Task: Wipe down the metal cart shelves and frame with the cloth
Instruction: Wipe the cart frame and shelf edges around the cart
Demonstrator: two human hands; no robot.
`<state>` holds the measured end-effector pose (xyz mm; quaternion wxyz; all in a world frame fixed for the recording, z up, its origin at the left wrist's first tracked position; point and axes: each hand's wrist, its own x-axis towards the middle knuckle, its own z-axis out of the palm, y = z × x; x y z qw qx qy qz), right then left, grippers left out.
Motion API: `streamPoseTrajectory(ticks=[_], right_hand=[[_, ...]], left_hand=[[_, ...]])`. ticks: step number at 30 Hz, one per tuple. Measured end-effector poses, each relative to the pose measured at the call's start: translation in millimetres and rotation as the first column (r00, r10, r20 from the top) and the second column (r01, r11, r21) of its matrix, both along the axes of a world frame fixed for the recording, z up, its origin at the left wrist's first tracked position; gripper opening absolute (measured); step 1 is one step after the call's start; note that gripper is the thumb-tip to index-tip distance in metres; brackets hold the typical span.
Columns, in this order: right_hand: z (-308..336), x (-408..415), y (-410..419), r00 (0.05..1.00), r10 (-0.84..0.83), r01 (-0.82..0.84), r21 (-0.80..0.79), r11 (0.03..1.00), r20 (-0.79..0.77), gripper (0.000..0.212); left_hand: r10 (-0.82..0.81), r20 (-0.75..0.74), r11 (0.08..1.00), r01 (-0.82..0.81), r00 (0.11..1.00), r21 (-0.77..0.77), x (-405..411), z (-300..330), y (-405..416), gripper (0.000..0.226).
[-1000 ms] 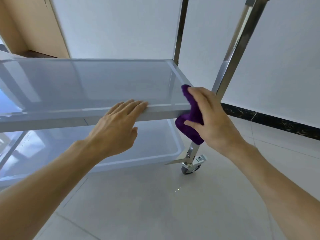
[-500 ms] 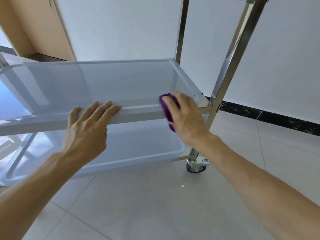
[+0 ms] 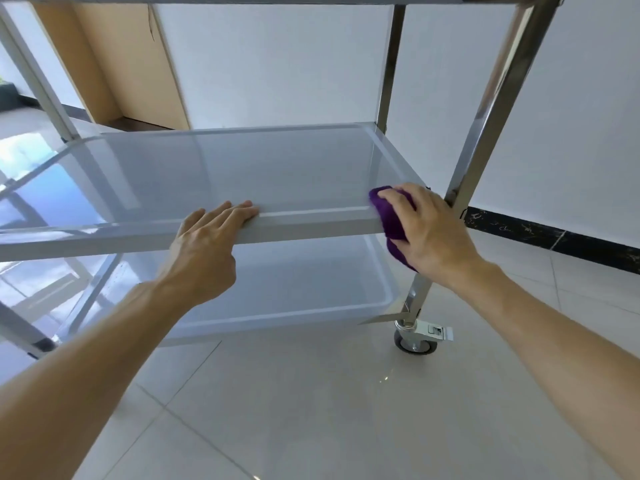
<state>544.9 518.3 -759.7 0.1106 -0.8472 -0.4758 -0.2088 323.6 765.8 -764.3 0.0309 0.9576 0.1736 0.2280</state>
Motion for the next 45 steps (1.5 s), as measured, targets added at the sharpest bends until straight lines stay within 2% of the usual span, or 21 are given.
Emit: streamPoseTrajectory(ticks=[6,12,14,17,19,21,24,26,31,41,45], right_hand=[[-0.3,6.8,-4.8,0.994,-0.102,0.102,-0.027,0.994,-0.030,0.076],[3.8,-61.4,66.9,0.980,0.165,-0.164,0.022,0.986,-0.107,0.082],[0.8,-89.3,92.4,0.976,0.184,-0.180,0.048,0.983,-0.113,0.082],[-2.7,-104.4,105.2,0.986,0.162,-0.160,0.044,0.986,-0.040,0.079],[-3.1,-102.6,103.7,0.988,0.151,-0.151,0.010,0.989,-0.020,0.077],[-1.2,-103.2,101.7,0.988,0.144,-0.144,0.005,0.990,-0.050,0.076],[4.2,-107.3,99.5,0.986,0.140,-0.139,0.017,0.990,-0.086,0.075],[6.2,-108.5,97.8,0.987,0.136,-0.135,0.022,0.991,-0.087,0.076],[7.9,-122.4,100.7,0.987,0.097,-0.094,0.030,0.995,-0.127,0.079],[7.3,-208.1,194.8,0.959,0.271,-0.273,-0.017,0.962,-0.080,0.081],[19.2,-190.5,179.8,0.944,0.285,-0.307,-0.119,0.944,-0.168,0.100]], left_hand=[[-0.015,0.015,0.999,0.016,1.000,-0.031,7.8,-0.8,-22.0,0.080],[-0.005,0.103,0.992,0.018,0.995,-0.126,4.3,1.6,-25.0,0.077],[-0.030,0.090,0.983,0.046,0.995,-0.180,-1.4,4.3,-23.4,0.074],[-0.053,0.027,0.976,0.058,0.998,-0.208,-16.8,13.1,-14.0,0.069],[-0.004,-0.019,0.996,0.003,1.000,-0.085,-34.9,19.2,2.6,0.071],[0.140,-0.106,0.990,-0.138,0.985,0.022,-62.5,22.9,27.6,0.076],[0.318,-0.239,0.947,-0.319,0.918,0.034,-106.3,23.6,61.8,0.083],[0.316,-0.257,0.946,-0.322,0.913,0.017,-122.4,19.6,68.7,0.086],[0.261,-0.195,0.962,-0.271,0.945,-0.025,-129.7,13.1,62.8,0.088],[0.221,-0.047,0.975,-0.222,0.974,-0.012,-134.0,-0.1,57.0,0.082],[0.172,-0.036,0.984,-0.173,0.984,-0.030,-136.9,4.9,54.6,0.084]])
